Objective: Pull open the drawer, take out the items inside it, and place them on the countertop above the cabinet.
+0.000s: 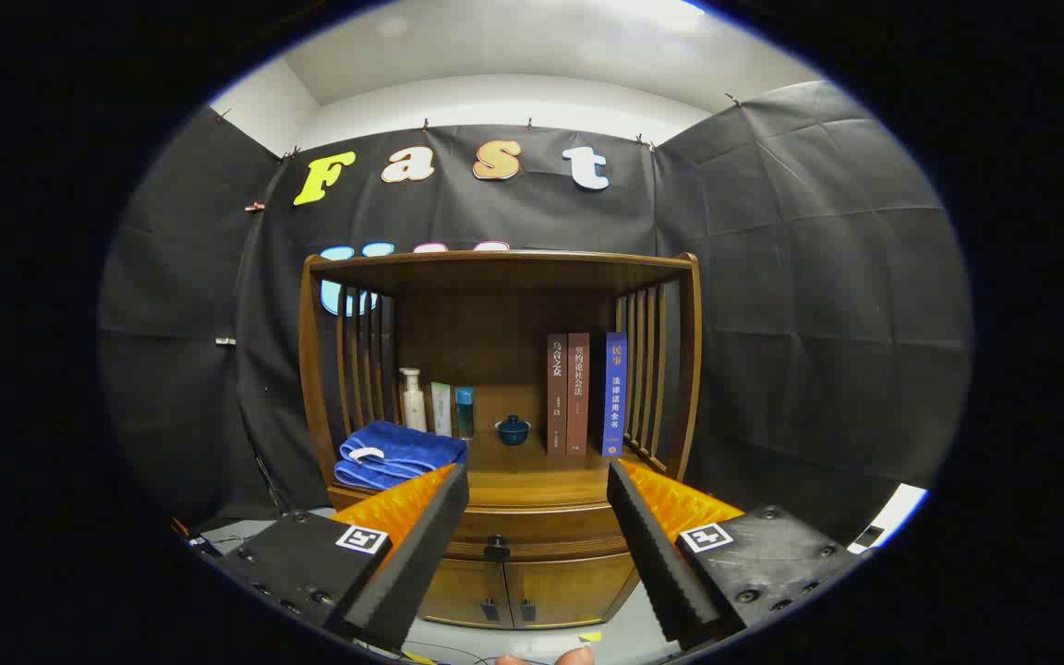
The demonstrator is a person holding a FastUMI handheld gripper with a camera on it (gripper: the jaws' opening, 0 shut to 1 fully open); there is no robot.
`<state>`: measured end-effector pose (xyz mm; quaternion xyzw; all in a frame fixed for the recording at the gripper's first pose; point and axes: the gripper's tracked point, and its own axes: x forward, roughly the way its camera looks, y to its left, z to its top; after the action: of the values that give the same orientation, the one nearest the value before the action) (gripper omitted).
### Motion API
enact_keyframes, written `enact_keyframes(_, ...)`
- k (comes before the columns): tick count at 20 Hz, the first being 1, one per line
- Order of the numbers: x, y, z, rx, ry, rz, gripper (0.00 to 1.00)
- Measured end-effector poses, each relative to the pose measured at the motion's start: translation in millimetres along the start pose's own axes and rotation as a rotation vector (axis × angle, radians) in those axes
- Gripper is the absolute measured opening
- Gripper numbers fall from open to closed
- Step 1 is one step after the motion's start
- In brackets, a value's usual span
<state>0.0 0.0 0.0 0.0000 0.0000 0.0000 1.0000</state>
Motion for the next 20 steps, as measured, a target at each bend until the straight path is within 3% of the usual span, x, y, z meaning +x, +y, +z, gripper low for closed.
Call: enact_keyframes(20,-0.5,-3.1,5.2,0.001,-0.019,0.004,0.99)
